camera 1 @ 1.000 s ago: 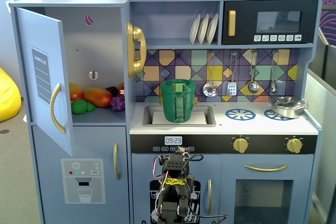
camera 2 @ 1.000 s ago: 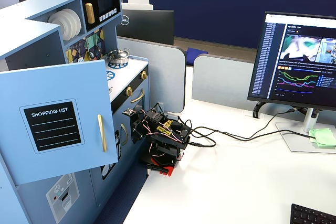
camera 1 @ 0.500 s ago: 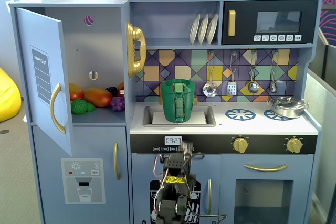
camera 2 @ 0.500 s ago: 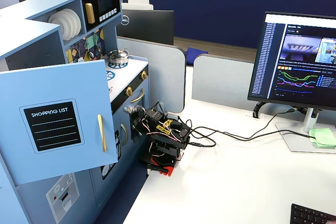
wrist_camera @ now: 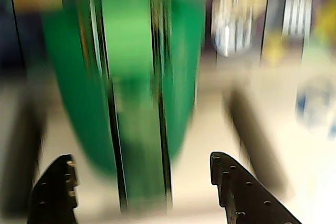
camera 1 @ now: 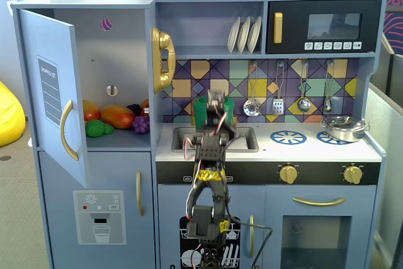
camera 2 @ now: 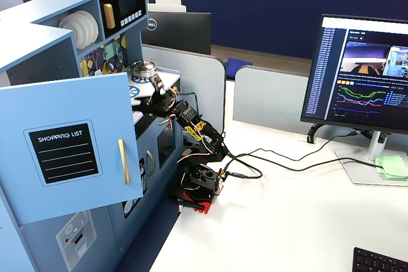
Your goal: Take off the lid from the green recipient and place it on the counter
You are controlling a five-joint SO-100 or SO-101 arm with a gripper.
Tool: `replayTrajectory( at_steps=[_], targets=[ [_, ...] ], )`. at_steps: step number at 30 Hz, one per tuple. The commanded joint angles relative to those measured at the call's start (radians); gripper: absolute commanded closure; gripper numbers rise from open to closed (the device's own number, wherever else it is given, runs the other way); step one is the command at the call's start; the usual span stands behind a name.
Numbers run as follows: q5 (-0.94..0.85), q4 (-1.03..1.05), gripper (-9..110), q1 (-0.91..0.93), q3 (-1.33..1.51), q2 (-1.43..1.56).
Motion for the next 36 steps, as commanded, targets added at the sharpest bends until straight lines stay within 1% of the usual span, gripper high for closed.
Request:
replayTrajectory(
  at_steps=[1, 9, 26, 36],
  targets=[
    [-0.011, -0.046, 72, 0.0, -0.172, -0.091],
    [-0.025, -0.114, 73, -0.009, -0.238, -0.207],
    [-0.083, -0.161, 76, -0.063, -0.388, -0.403],
    [-0.086, -0.176, 78, -0.069, -0.451, -0.488]
  ],
)
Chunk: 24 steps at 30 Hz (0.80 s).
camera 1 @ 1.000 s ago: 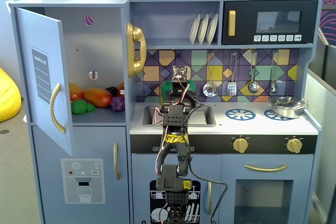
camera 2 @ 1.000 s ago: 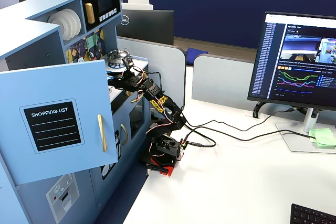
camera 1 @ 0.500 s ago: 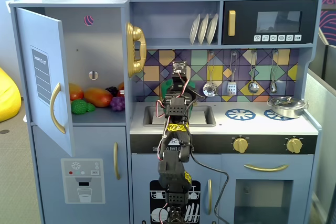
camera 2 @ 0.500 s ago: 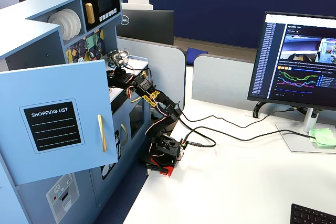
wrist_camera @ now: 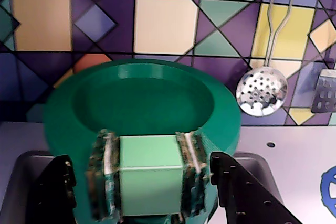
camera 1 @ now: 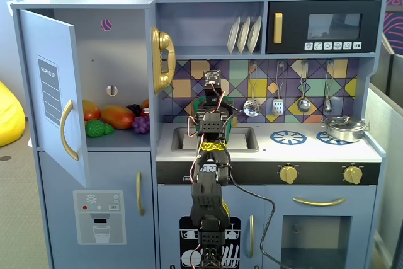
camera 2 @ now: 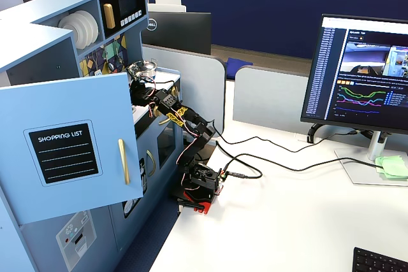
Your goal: Take off the lid from the green recipient and place it on the counter
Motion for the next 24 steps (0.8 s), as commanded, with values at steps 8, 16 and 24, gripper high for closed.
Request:
replayTrajectory(
  at_steps=[8, 16, 24],
  targets=[
    [-0.048, -0.021, 94, -0.015, -0.118, -0.072],
    [-0.032, -0.133, 101, -0.015, -0.127, -0.083],
    [-0.075, -0.209, 101, 0.094, -0.149, -0.055]
  ],
)
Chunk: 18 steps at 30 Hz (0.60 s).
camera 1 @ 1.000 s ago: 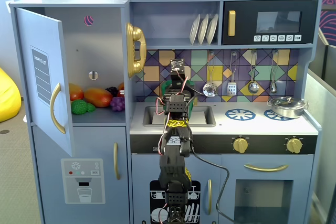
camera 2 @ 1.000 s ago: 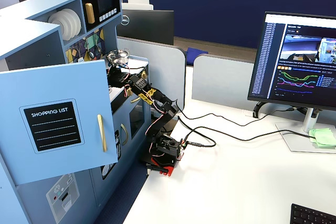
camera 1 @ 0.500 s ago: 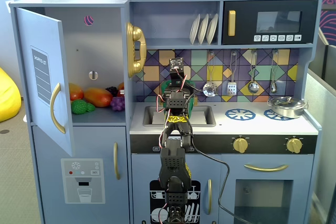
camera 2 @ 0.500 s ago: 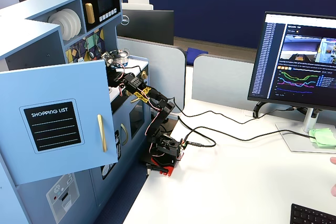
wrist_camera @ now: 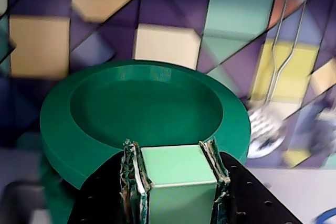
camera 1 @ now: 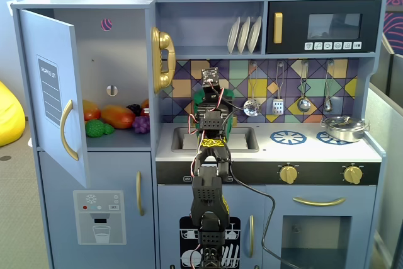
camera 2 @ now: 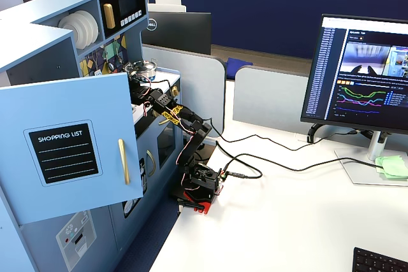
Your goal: Take off the lid from the green recipient and place it on the counter
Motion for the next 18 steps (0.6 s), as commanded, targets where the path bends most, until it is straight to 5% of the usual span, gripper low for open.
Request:
replayTrajectory(
  at_steps=[1, 9, 18],
  targets=[
    [-0.017, -0.067, 101, 0.101, -0.097, 0.032],
    [0.058, -0.048, 101, 0.383, -0.051, 0.055],
    [0.057, -0.342, 101, 0.5, 0.299, 0.06]
  ],
)
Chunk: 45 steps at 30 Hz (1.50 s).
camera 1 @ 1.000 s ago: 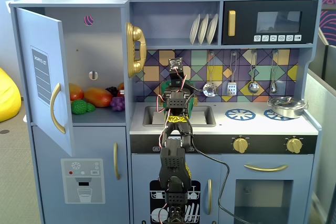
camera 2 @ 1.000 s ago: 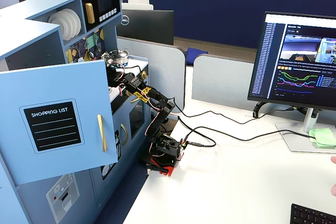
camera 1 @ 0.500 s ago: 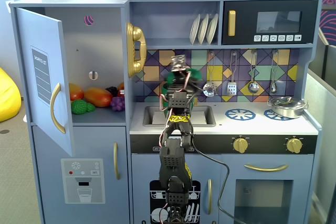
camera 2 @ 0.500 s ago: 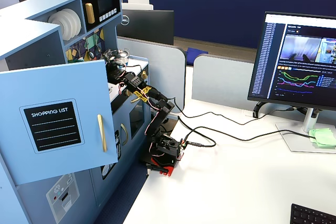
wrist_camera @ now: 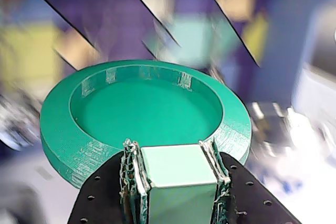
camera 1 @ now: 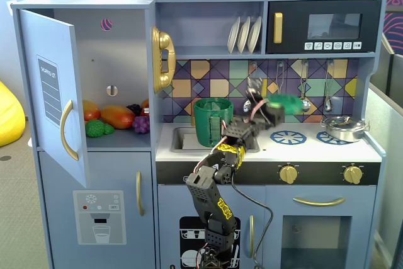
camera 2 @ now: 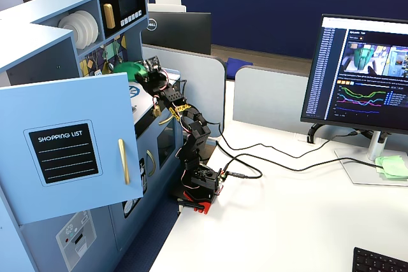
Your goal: Take off the lid from the green recipient and place it on the counter
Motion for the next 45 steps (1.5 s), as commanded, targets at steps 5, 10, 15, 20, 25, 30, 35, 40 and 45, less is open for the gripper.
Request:
replayTrajectory(
  at_steps=[5, 10, 15, 20, 25, 30, 35, 40, 45],
  targets=[
    [-0.002, -0.235, 101, 0.043, 0.19, 0.002],
    [-0.012, -0.264, 101, 0.038, 0.229, -0.051],
    [-0.02, -0.261, 101, 0.026, 0.225, -0.095],
    [-0.031, -0.216, 101, 0.02, 0.216, -0.115],
    [-0.032, -0.198, 101, 0.018, 0.219, -0.129],
    [-0.006, -0.192, 97, 0.015, 0.216, -0.13],
    [0.061, -0.189, 83, 0.006, 0.193, -0.114],
    [0.063, -0.156, 83, -0.021, 0.138, -0.015],
    [0.048, 0.101, 85, -0.08, 0.089, 0.21]
  ],
)
